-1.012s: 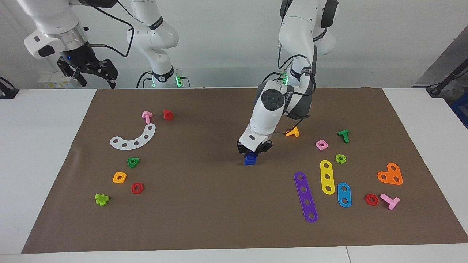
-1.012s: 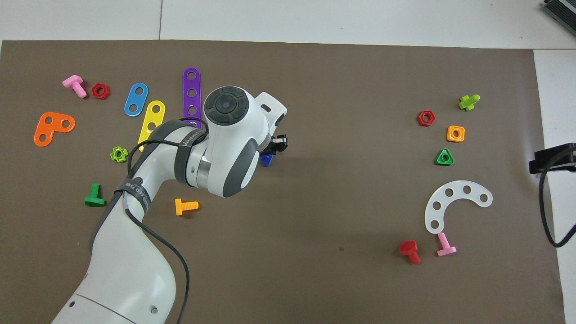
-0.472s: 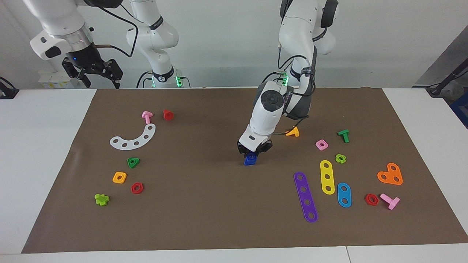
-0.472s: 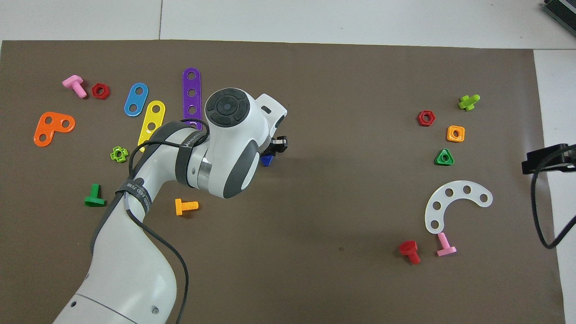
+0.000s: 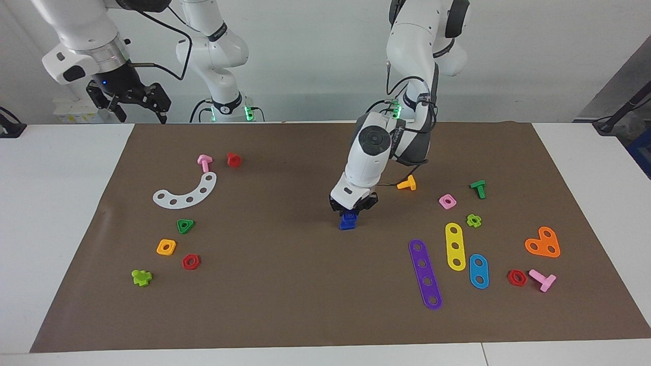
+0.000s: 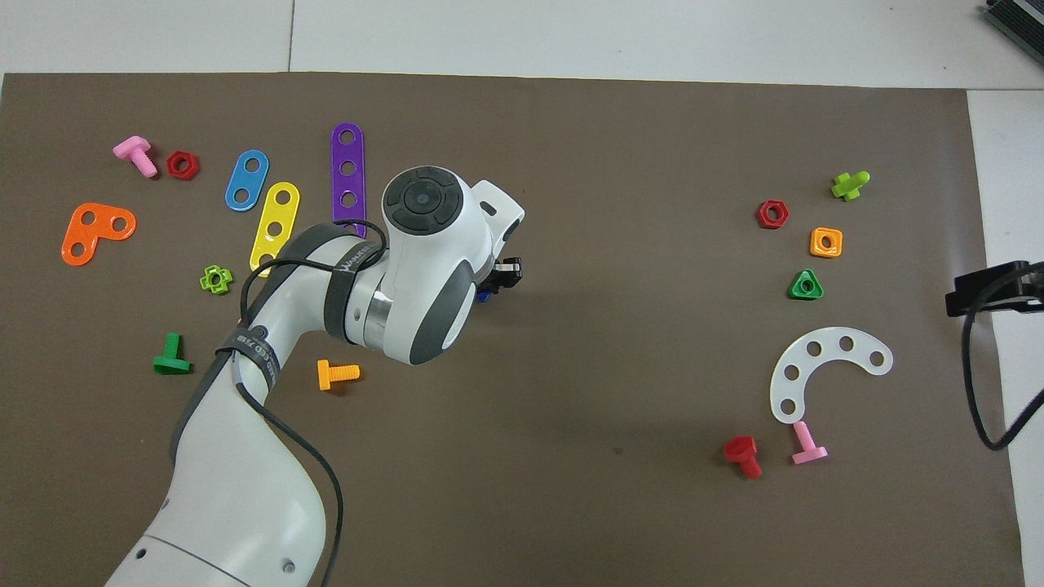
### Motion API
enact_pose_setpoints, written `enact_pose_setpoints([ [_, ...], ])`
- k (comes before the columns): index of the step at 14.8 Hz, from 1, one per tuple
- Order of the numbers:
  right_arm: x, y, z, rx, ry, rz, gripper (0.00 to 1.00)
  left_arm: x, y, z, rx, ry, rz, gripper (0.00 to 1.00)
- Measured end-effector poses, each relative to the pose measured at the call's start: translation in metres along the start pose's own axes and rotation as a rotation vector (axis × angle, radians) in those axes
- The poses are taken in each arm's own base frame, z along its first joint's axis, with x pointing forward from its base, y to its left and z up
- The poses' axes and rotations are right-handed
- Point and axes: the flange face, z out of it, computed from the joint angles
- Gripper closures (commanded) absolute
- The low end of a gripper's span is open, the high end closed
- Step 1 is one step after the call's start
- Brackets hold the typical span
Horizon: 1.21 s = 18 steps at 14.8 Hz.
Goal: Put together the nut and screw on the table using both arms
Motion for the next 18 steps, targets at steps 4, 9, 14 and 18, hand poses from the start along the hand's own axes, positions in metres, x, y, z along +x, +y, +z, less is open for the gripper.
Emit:
enact_pose_setpoints([
  [4, 0.0, 0.002, 0.001, 0.0, -0.003, 0.003, 0.0, -0.002, 0.0, 0.001, 0.009, -0.017, 0.001, 0.82],
  [9, 0.0, 0.002, 0.002, 0.0, -0.004, 0.004, 0.0, -0.001, -0.002, 0.006, 0.011, -0.016, -0.002, 0.2],
  [14, 0.0, 0.002, 0.003, 0.0, -0.007, 0.004, 0.0, 0.001, -0.003, 0.009, 0.003, 0.006, -0.005, 0.0],
  [18, -0.001, 0.002, 0.003, 0.0, -0.006, 0.004, 0.0, 0.029, -0.031, -0.021, 0.003, 0.028, -0.051, 0.0],
])
